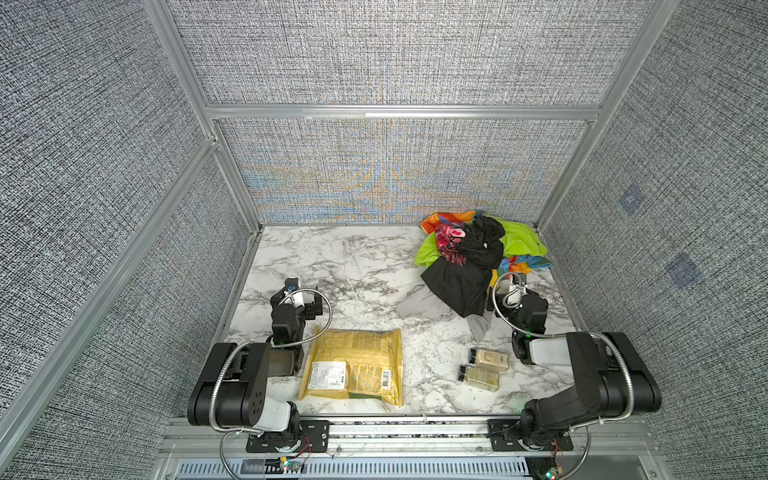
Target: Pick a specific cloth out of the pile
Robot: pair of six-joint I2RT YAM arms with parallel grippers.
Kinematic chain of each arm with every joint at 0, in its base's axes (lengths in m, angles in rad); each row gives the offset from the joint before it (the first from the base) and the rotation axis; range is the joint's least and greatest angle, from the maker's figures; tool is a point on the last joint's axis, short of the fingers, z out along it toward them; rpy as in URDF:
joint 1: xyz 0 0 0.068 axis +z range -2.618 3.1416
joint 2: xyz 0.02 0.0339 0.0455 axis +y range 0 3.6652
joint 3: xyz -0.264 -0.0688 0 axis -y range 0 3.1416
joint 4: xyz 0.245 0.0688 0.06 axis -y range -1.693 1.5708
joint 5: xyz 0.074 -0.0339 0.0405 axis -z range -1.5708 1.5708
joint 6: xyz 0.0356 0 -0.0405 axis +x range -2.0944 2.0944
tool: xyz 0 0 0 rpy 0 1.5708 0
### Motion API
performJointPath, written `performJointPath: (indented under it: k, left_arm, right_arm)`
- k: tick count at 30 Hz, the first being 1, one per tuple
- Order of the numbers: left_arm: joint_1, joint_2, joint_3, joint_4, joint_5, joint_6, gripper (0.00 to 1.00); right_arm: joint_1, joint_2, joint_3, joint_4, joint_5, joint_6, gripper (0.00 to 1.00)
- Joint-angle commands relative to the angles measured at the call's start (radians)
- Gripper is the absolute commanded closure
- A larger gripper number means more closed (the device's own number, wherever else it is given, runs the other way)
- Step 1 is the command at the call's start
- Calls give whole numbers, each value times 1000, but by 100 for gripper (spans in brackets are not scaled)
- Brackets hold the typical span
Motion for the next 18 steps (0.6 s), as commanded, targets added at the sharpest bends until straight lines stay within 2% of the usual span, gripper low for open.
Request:
performJointPath:
  k: [1,6,10,12,15,18]
  left_arm:
    - [1,-6,-16,72,4,-3,1]
    - [-2,-36,-52,117,-4,0,1]
    - [-21,-165,17,-121,-67,-11,1]
    - [-30,-235,75,-255,-99,-59,1]
    - [-33,-319,154,-359,-43,-146,1]
    - [-35,-335,275,-492,20,-226,1]
  right_arm:
    - [1,-6,-10,43,18,14,1]
    - [1,-59,-50,75,39,26,1]
    - [1,-199,-24,-78,72,32,1]
    - [1,-281,4,-185,87,48,1]
    - [8,-414,43,-318,86,76,1]
    - [20,-497,135,-503,96,152,1]
